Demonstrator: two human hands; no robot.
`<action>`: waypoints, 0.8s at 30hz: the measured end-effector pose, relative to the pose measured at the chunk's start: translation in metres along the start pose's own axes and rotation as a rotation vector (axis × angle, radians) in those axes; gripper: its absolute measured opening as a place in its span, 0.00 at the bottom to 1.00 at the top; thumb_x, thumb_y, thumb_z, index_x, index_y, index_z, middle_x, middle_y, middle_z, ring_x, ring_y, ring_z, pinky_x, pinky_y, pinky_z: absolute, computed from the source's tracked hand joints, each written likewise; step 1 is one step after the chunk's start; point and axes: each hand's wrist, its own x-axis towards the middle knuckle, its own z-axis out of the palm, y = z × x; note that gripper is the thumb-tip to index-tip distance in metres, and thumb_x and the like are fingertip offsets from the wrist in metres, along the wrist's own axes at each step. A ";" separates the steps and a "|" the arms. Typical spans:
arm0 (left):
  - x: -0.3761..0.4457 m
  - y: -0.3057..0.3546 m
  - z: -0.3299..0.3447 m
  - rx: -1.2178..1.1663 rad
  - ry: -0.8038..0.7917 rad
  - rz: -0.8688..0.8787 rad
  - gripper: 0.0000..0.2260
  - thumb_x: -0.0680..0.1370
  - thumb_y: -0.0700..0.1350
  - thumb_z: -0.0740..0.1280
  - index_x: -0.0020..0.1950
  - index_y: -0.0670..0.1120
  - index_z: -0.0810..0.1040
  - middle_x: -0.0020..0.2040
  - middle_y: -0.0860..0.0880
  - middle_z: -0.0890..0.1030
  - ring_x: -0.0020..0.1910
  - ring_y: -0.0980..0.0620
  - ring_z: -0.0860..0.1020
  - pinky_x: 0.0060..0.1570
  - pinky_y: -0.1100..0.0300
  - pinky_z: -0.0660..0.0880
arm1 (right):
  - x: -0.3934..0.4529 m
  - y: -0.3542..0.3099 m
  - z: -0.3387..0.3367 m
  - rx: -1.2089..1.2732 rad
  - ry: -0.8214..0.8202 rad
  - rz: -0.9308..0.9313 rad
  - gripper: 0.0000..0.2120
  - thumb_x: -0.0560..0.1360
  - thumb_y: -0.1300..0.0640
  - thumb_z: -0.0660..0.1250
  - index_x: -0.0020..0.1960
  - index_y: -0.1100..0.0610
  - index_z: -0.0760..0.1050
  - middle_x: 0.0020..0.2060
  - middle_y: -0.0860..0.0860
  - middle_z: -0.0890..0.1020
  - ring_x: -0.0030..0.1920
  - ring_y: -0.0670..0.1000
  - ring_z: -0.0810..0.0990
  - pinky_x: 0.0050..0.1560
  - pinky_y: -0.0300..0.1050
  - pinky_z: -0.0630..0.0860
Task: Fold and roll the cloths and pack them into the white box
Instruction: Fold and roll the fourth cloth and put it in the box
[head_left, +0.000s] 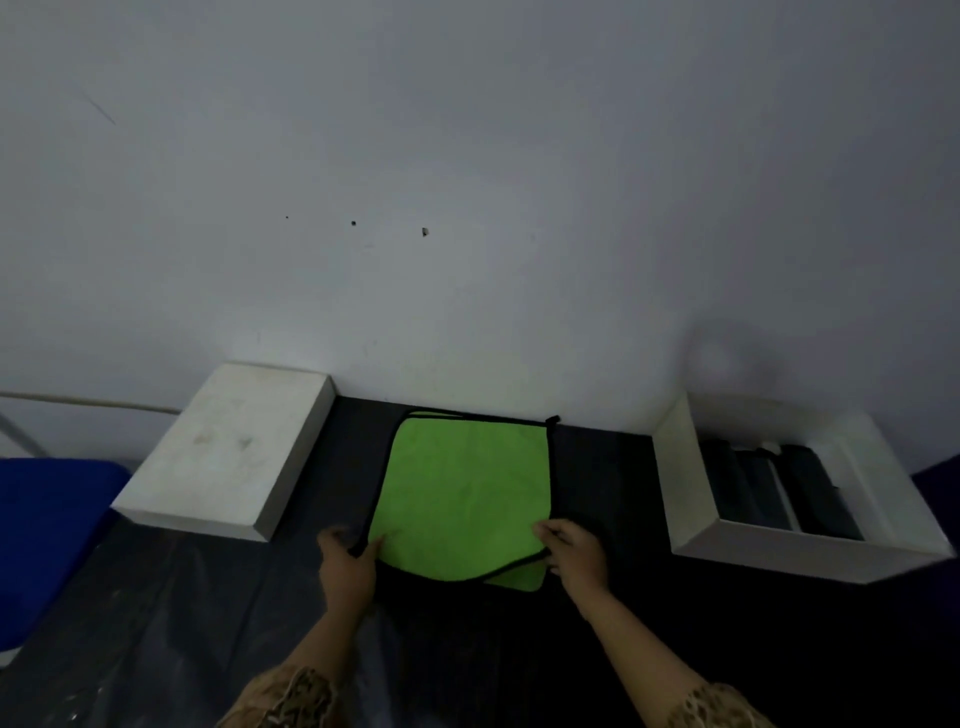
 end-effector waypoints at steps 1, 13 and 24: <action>0.000 0.004 -0.002 -0.037 -0.018 0.055 0.20 0.72 0.39 0.72 0.62 0.39 0.72 0.59 0.38 0.78 0.59 0.38 0.77 0.55 0.51 0.72 | -0.002 -0.006 -0.003 0.031 -0.020 -0.017 0.04 0.72 0.60 0.72 0.45 0.53 0.81 0.46 0.58 0.84 0.46 0.55 0.81 0.45 0.48 0.75; -0.021 0.025 -0.038 0.514 -0.268 0.423 0.20 0.68 0.35 0.72 0.60 0.41 0.80 0.55 0.35 0.80 0.56 0.39 0.77 0.54 0.59 0.70 | -0.033 -0.037 -0.032 0.002 -0.137 -0.134 0.14 0.73 0.64 0.70 0.57 0.67 0.77 0.52 0.64 0.82 0.43 0.52 0.81 0.28 0.25 0.73; -0.028 0.032 -0.059 0.625 -0.214 0.670 0.09 0.71 0.41 0.72 0.49 0.43 0.86 0.59 0.42 0.82 0.58 0.43 0.79 0.57 0.57 0.73 | -0.035 -0.021 -0.051 -0.232 -0.062 -0.337 0.01 0.71 0.59 0.73 0.42 0.54 0.83 0.42 0.51 0.82 0.45 0.51 0.81 0.49 0.45 0.77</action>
